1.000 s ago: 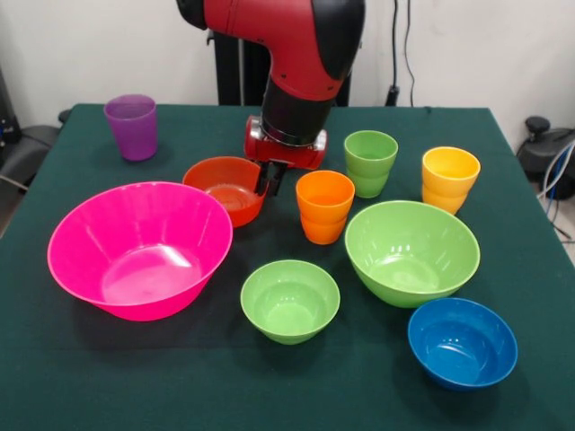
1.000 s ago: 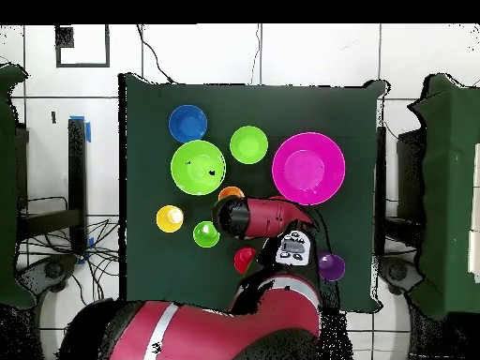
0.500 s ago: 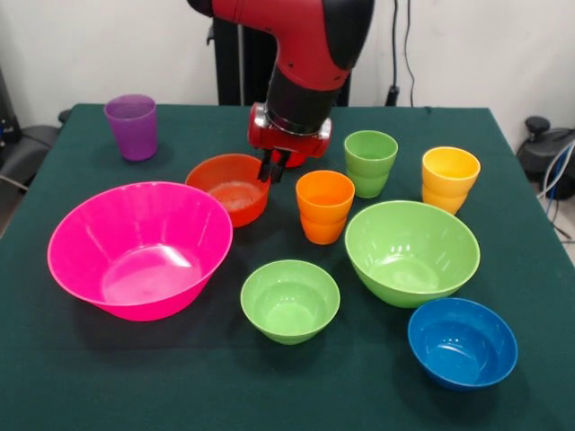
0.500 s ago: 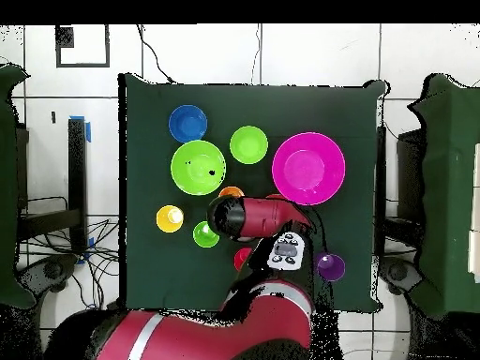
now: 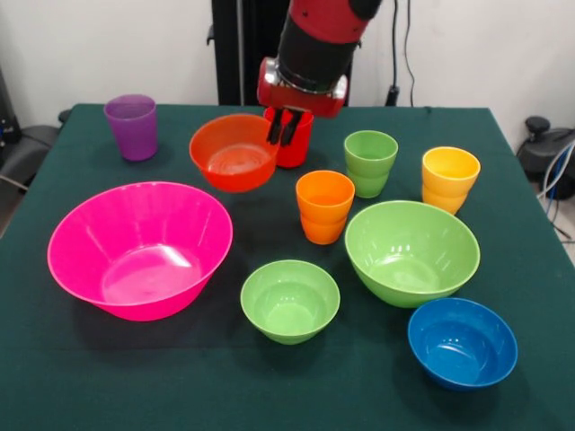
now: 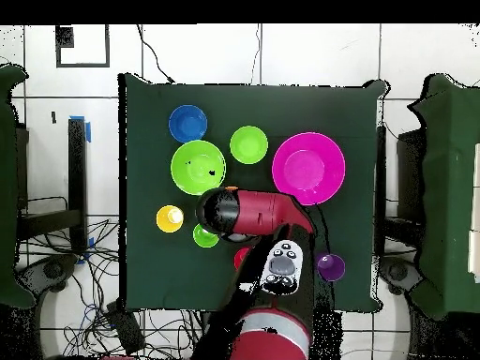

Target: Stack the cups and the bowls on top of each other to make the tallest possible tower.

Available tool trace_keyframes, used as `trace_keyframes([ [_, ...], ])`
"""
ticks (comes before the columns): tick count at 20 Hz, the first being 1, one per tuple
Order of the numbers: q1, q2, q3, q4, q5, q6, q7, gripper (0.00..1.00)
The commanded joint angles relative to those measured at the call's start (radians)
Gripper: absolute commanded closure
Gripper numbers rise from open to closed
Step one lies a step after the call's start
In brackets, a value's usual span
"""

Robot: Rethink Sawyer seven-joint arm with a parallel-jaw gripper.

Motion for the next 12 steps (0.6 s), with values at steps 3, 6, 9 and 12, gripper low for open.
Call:
trace_keyframes([
  [3,0.019,-0.098,0.050,0.052,0.029,0.178,0.112,1.00],
  [6,0.032,-0.111,0.037,0.034,0.018,0.214,0.123,1.00],
  [9,0.041,-0.095,0.032,-0.004,0.015,0.225,0.146,1.00],
  [12,0.042,-0.060,0.031,-0.072,0.012,0.234,0.159,1.00],
])
